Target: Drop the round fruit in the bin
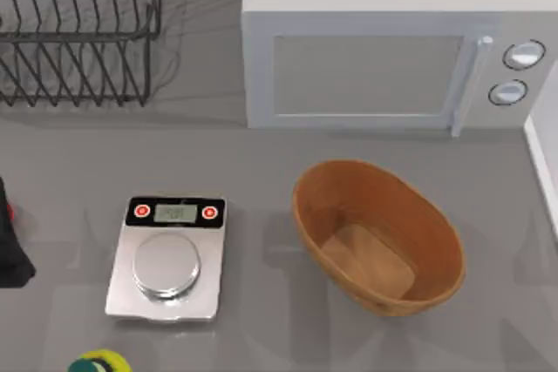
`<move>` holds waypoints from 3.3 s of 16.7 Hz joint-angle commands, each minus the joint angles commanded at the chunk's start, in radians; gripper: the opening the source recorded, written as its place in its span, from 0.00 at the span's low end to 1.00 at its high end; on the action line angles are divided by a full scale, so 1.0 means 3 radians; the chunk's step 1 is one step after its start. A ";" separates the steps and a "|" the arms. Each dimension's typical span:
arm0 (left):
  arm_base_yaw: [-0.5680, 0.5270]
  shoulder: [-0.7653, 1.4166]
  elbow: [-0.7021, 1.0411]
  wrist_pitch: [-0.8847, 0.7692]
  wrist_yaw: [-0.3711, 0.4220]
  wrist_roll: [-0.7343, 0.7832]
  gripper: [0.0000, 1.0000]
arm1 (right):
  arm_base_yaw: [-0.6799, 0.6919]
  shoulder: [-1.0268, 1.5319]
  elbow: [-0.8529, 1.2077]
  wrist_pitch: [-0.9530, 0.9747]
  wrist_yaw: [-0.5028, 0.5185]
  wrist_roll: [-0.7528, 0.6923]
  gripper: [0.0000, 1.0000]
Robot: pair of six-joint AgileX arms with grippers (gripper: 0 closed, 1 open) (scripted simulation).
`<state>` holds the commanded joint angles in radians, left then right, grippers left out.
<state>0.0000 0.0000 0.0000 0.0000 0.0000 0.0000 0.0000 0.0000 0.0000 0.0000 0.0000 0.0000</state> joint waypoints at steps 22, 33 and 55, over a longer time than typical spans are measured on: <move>0.0411 0.5491 0.4004 -0.2834 0.0078 0.2609 1.00 | 0.0000 0.0000 0.0000 0.0000 0.0000 0.0000 1.00; 0.0469 0.6248 0.4401 -0.3404 -0.0044 0.2988 1.00 | 0.0000 0.0000 0.0000 0.0000 0.0000 0.0000 1.00; 0.0501 0.6625 0.3926 -0.2553 -0.0045 0.3015 0.25 | 0.0000 0.0000 0.0000 0.0000 0.0000 0.0000 1.00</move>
<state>0.1502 1.9874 1.1779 -0.7660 -0.0136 0.9045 0.0000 0.0000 0.0000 0.0000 0.0000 0.0000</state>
